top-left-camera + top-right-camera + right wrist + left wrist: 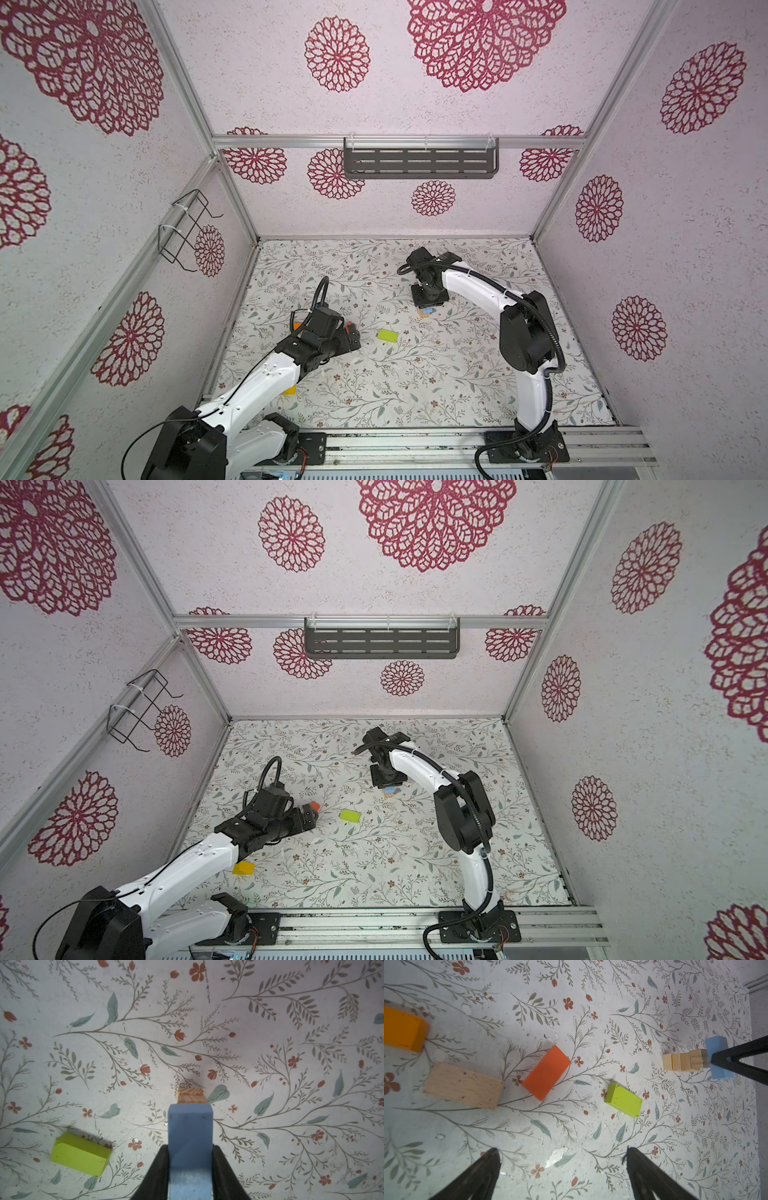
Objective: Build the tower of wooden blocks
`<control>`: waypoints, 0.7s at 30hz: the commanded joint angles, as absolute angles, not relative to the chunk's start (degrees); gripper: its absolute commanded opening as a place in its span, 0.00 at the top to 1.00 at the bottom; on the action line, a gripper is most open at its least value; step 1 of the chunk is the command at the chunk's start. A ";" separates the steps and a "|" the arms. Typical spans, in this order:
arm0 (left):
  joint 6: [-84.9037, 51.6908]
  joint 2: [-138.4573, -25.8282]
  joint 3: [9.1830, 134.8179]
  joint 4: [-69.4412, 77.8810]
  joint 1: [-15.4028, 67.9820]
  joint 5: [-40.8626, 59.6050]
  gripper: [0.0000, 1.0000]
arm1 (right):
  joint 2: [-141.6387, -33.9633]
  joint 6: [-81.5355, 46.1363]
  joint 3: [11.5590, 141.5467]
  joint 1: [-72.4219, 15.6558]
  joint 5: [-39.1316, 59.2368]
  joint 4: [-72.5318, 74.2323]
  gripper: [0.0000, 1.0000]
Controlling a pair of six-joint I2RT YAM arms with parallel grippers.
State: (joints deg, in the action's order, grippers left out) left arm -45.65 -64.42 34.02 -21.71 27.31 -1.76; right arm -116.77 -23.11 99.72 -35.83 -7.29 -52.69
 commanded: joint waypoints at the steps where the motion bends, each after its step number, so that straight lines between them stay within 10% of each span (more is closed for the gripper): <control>1: -45.71 -63.82 33.50 -21.09 26.98 -1.49 0.03 | -113.60 -23.47 99.58 -36.21 -7.71 -53.17 0.66; 21: -45.62 -64.34 33.67 -21.02 26.95 -1.36 0.03 | -113.32 -23.26 97.95 -36.30 -7.71 -53.26 0.66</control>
State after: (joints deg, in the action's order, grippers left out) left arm -45.65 -64.42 33.91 -21.71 27.31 -1.76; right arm -116.77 -23.09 98.21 -35.86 -7.31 -52.23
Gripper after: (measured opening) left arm 0.974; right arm 0.345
